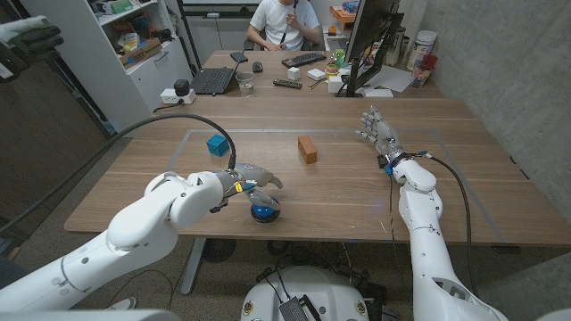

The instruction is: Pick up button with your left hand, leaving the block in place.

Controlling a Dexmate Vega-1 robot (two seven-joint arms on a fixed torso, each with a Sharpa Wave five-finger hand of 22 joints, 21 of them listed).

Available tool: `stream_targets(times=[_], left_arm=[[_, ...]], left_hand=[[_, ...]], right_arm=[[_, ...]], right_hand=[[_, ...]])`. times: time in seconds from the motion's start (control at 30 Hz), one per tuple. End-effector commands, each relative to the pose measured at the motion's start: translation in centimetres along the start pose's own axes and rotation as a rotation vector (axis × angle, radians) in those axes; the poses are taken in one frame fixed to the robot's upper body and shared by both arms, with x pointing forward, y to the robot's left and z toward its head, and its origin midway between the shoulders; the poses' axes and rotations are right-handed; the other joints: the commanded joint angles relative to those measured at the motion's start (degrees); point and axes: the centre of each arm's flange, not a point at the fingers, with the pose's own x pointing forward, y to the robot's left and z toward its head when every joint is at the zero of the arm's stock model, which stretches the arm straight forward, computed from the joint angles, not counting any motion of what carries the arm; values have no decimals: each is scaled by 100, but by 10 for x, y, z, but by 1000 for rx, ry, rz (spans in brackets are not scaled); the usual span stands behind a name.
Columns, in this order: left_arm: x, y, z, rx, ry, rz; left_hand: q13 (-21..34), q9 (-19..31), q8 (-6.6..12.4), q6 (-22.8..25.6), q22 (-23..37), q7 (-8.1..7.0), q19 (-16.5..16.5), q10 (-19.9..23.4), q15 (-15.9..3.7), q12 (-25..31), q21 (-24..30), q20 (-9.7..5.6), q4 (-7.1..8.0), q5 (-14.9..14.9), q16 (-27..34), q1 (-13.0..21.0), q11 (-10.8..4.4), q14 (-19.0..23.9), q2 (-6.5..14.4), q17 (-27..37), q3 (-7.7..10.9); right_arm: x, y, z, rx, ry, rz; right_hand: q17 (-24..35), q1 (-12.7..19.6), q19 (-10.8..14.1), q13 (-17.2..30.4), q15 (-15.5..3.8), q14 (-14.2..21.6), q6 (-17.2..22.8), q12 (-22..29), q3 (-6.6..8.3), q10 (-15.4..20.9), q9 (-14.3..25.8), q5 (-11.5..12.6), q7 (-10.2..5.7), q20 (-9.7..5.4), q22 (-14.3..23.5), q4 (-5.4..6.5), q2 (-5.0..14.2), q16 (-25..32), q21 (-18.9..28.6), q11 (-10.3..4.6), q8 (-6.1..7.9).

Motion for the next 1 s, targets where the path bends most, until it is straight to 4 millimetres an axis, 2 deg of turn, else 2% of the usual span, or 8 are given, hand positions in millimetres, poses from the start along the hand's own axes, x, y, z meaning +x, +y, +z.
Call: stream_targets(times=[0.03,0.33,0.47,0.73,1.0], left_arm=[[1,-6,-2,-19,5,-11],[3,-12,0,-5,-13,-9],[4,-13,3,53,2,-14],[4,-8,7,100,-7,-21],[4,-8,8,128,-8,-43]], left_hand=[[23,7,-23,-26,-3,-12,-24,8,13,0,-21,4,26,39,-26,-42,12,-8,-11,10,2],[29,7,-40,-84,-3,4,-43,-26,19,-14,-59,5,12,41,-48,-34,19,-48,-15,6,9],[31,7,-49,-117,-4,3,-53,-29,19,-16,-76,5,-10,38,-54,-16,25,-52,-43,0,4],[41,5,-91,-356,-5,-6,-119,-113,-22,-55,-177,2,-137,7,-80,171,-43,-102,-183,-20,1],[45,4,-88,-454,-5,-61,-159,-169,-51,-81,-237,1,-195,-11,-103,336,-86,-172,-257,-25,13]], right_arm=[[2,-1,-1,-1,1,4],[3,2,0,-2,-2,10],[3,2,2,-4,-3,6],[2,2,0,2,-2,2],[0,1,-3,7,3,-3]], right_hand=[[18,-8,2,12,2,35,44,20,-4,46,34,32,5,30,27,-22,16,18,-8,-25,24],[19,-9,8,12,3,40,48,22,3,52,34,34,-5,34,28,-20,34,22,-8,-37,23],[19,-10,13,12,-4,39,46,21,5,51,35,34,-9,39,28,-19,42,21,-7,-35,21],[20,-11,12,12,0,42,49,20,9,52,35,34,-5,41,28,-20,52,23,-10,-42,20],[20,-12,11,12,-2,43,52,19,12,52,35,35,-9,46,28,-20,60,24,-13,-45,19]])
